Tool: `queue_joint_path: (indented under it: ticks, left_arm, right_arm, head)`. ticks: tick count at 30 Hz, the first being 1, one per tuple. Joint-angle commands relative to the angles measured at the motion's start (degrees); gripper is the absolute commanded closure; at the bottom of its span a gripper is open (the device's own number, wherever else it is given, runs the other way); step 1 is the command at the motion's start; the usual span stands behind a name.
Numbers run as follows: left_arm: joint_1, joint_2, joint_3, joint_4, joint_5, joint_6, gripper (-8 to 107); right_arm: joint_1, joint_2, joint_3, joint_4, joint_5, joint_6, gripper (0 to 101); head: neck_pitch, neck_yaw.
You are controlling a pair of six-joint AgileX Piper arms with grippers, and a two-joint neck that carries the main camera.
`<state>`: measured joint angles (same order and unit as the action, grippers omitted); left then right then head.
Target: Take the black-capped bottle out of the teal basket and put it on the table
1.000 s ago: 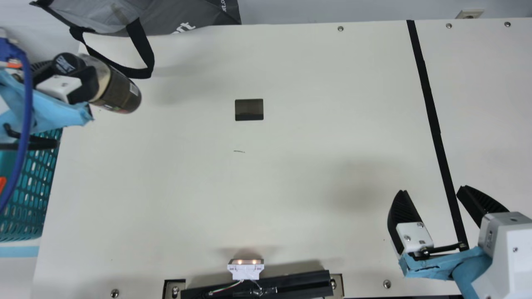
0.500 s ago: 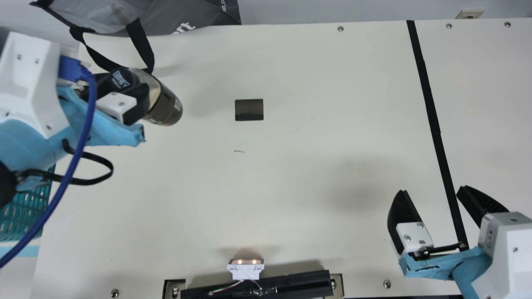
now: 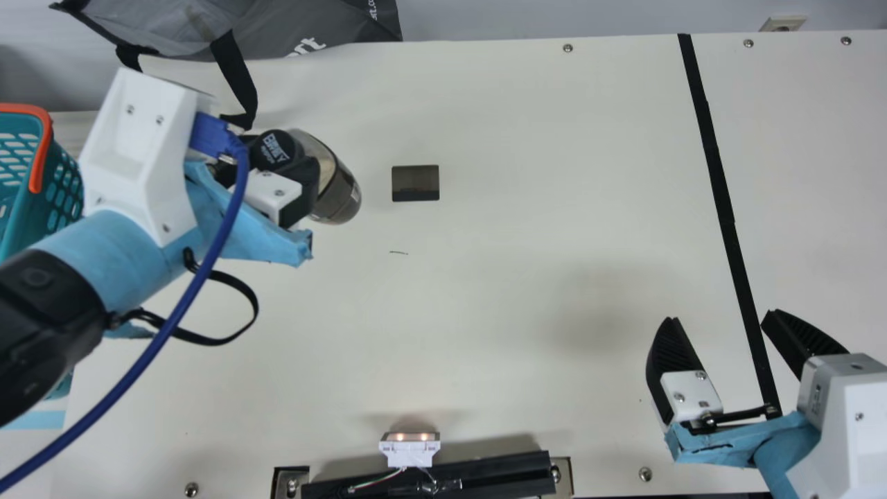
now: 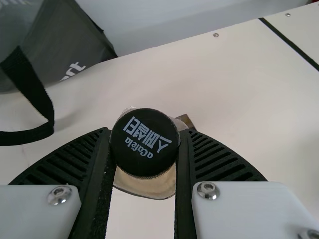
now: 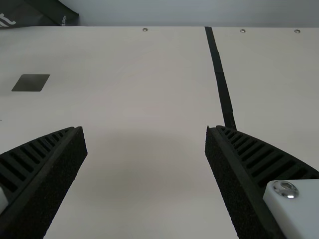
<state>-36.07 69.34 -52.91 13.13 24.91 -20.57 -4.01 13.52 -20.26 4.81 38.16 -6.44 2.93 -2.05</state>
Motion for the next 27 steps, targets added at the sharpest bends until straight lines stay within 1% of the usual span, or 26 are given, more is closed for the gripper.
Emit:
queue_joint_path:
  ticks: [1, 9, 17, 27]
  left_arm:
    - [-1.15, 0.29, -0.14, 1.47, 0.08, -2.23, 99]
    - [-4.48, 1.18, -0.38, 4.97, 0.17, -7.17, 99]
    - [-7.08, 1.39, -0.18, 7.98, 0.47, -10.29, 99]
    - [-10.12, 1.18, 1.3, 10.34, 0.19, -14.16, 99]
  right_arm:
    - [0.0, 0.0, 0.0, 0.0, 0.0, 0.0, 10]
    - [0.0, 0.0, 0.0, 0.0, -0.07, 0.0, 10]
    - [0.0, 0.0, 0.0, 0.0, -0.07, 0.0, 10]
    - [0.0, 0.0, 0.0, 0.0, -0.07, 0.0, 10]
  head:
    - [-0.21, 0.47]
    - [-0.21, 0.47]
    - [-0.21, 0.47]
    - [-0.21, 0.47]
